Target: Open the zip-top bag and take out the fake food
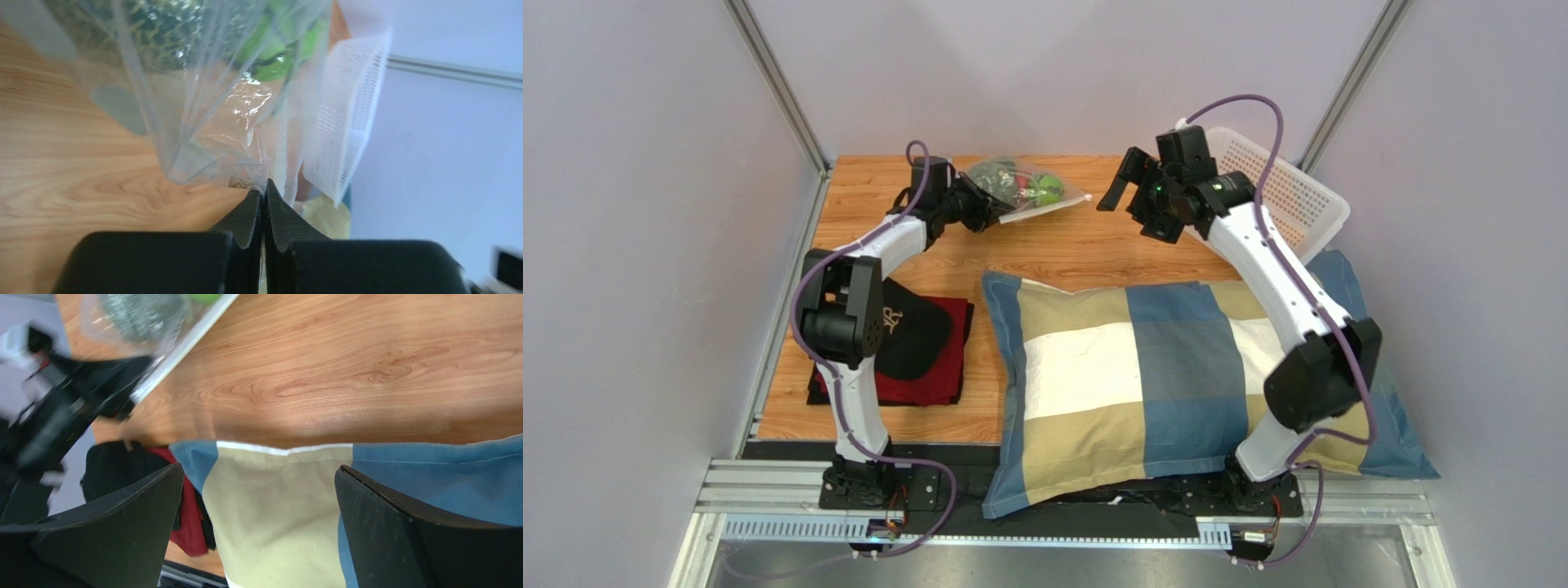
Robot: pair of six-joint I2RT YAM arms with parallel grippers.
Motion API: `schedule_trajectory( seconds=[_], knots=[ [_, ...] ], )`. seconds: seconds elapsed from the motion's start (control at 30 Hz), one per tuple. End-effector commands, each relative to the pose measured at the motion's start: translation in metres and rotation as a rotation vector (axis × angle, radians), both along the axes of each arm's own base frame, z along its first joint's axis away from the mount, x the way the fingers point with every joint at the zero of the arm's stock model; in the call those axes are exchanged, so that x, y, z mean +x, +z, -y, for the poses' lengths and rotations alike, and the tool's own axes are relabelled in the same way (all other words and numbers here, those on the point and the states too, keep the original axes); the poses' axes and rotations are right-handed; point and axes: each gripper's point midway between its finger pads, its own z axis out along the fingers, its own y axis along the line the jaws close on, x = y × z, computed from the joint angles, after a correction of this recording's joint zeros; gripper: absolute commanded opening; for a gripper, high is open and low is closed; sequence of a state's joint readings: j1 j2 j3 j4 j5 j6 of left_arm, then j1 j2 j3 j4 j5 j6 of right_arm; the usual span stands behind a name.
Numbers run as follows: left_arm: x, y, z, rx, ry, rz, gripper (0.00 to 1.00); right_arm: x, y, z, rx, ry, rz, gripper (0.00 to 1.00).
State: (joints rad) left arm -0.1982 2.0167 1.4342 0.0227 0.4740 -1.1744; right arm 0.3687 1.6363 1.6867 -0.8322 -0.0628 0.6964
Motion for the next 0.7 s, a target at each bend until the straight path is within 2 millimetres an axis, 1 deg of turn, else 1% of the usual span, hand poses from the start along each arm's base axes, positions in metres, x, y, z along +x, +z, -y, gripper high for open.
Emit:
schedule_trajectory(
  seconds=[0.0,0.03,0.07,0.1,0.13,0.17,0.2,0.27,0.3,0.33,0.37,0.4,0.43,0.47,0.53,0.57,0.6,0.63,0.67],
  knots=[
    [-0.027,0.111,0.023,-0.165,-0.114,0.165,0.0,0.061,-0.016,-0.009,0.093,-0.235,-0.014,0.98],
    [-0.032,0.113,0.026,-0.164,-0.132,0.162,0.0,0.07,-0.022,-0.012,0.112,-0.269,-0.032,0.99],
    [-0.036,0.113,0.028,-0.165,-0.139,0.152,0.0,0.08,-0.018,-0.014,0.128,-0.291,-0.024,0.99],
    [-0.042,0.117,0.028,-0.172,-0.142,0.148,0.0,0.09,-0.038,-0.017,0.124,-0.313,-0.064,0.99],
    [-0.044,0.119,0.028,-0.181,-0.141,0.146,0.0,0.095,-0.04,-0.021,0.158,-0.339,-0.082,0.99],
    [-0.048,0.116,0.03,-0.197,-0.138,0.127,0.0,0.101,-0.042,-0.024,0.17,-0.34,-0.083,0.99],
    [-0.051,0.121,0.03,-0.205,-0.14,0.137,0.0,0.113,-0.044,-0.031,0.184,-0.338,-0.077,0.99],
    [-0.055,0.124,0.034,-0.218,-0.146,0.131,0.0,0.121,-0.047,-0.037,0.209,-0.358,-0.089,0.98],
    [-0.056,0.129,0.035,-0.221,-0.152,0.141,0.0,0.121,-0.05,-0.039,0.228,-0.367,-0.114,0.96],
    [-0.058,0.133,0.037,-0.223,-0.161,0.145,0.0,0.121,-0.061,-0.039,0.238,-0.38,-0.147,0.95],
    [-0.059,0.138,0.04,-0.226,-0.172,0.154,0.0,0.12,-0.063,-0.042,0.259,-0.4,-0.165,0.94],
    [-0.061,0.139,0.043,-0.228,-0.184,0.155,0.0,0.119,-0.064,-0.042,0.261,-0.408,-0.168,0.9],
    [-0.063,0.141,0.045,-0.232,-0.196,0.153,0.0,0.118,-0.071,-0.036,0.243,-0.439,-0.173,0.88],
    [-0.064,0.142,0.045,-0.234,-0.198,0.153,0.0,0.116,-0.074,-0.036,0.241,-0.45,-0.178,0.85],
    [-0.067,0.141,0.045,-0.233,-0.203,0.149,0.0,0.113,-0.081,-0.028,0.227,-0.488,-0.183,0.71],
    [-0.068,0.143,0.045,-0.231,-0.205,0.157,0.0,0.113,-0.083,-0.027,0.227,-0.497,-0.185,0.6],
    [-0.069,0.143,0.044,-0.227,-0.208,0.155,0.0,0.114,-0.083,-0.027,0.241,-0.511,-0.18,0.44],
    [-0.07,0.143,0.044,-0.223,-0.213,0.157,0.0,0.114,-0.084,-0.027,0.25,-0.518,-0.18,0.41],
    [-0.072,0.142,0.044,-0.224,-0.215,0.154,0.0,0.114,-0.091,-0.028,0.257,-0.527,-0.193,0.4]
  ],
)
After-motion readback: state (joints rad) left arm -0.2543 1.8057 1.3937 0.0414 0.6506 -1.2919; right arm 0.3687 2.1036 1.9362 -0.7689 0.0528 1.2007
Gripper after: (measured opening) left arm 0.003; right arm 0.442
